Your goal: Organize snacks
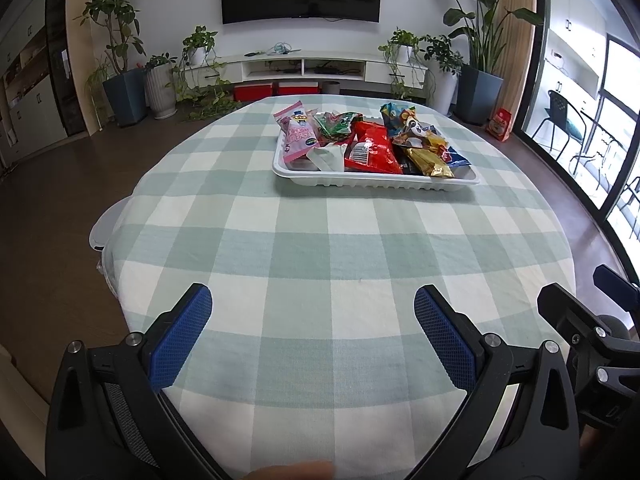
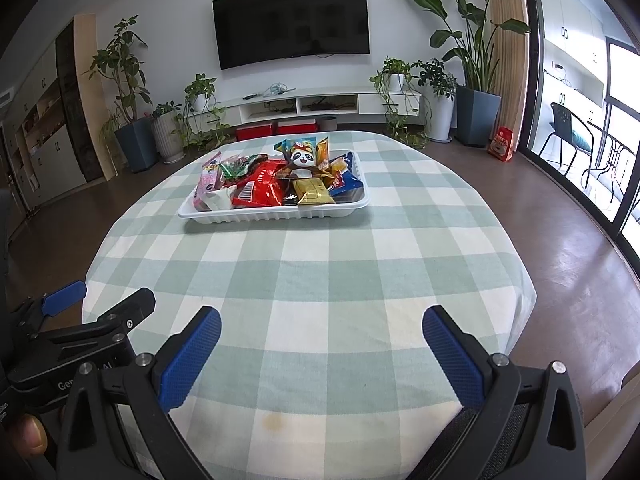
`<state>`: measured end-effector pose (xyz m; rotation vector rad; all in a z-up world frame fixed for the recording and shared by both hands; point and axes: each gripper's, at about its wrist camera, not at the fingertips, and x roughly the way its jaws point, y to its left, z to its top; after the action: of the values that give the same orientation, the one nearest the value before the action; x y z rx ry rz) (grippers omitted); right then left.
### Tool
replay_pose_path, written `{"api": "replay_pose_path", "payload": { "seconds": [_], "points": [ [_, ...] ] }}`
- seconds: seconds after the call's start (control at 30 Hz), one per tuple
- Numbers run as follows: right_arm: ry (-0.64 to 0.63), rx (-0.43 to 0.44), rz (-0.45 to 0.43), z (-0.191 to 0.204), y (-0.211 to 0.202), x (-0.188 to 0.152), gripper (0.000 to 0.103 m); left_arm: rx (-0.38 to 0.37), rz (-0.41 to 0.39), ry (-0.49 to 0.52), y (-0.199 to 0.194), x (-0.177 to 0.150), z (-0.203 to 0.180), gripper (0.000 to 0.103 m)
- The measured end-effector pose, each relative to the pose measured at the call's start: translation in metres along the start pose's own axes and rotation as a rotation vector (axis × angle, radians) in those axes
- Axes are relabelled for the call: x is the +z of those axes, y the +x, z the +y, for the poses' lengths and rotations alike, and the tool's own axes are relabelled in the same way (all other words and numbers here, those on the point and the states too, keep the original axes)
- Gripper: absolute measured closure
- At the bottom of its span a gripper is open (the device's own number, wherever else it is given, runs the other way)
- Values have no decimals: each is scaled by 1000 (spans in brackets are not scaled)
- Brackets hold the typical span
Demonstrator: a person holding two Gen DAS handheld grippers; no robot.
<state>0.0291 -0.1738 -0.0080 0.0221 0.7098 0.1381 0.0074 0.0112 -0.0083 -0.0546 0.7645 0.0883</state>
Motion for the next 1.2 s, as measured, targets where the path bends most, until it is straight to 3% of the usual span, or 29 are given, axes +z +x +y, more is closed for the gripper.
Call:
{"api": "replay_pose_path", "payload": {
  "seconds": [1.2],
  "points": [
    [-1, 2, 8, 1, -2, -2, 0, 0, 1, 0, 0, 0, -1, 0]
  ]
}}
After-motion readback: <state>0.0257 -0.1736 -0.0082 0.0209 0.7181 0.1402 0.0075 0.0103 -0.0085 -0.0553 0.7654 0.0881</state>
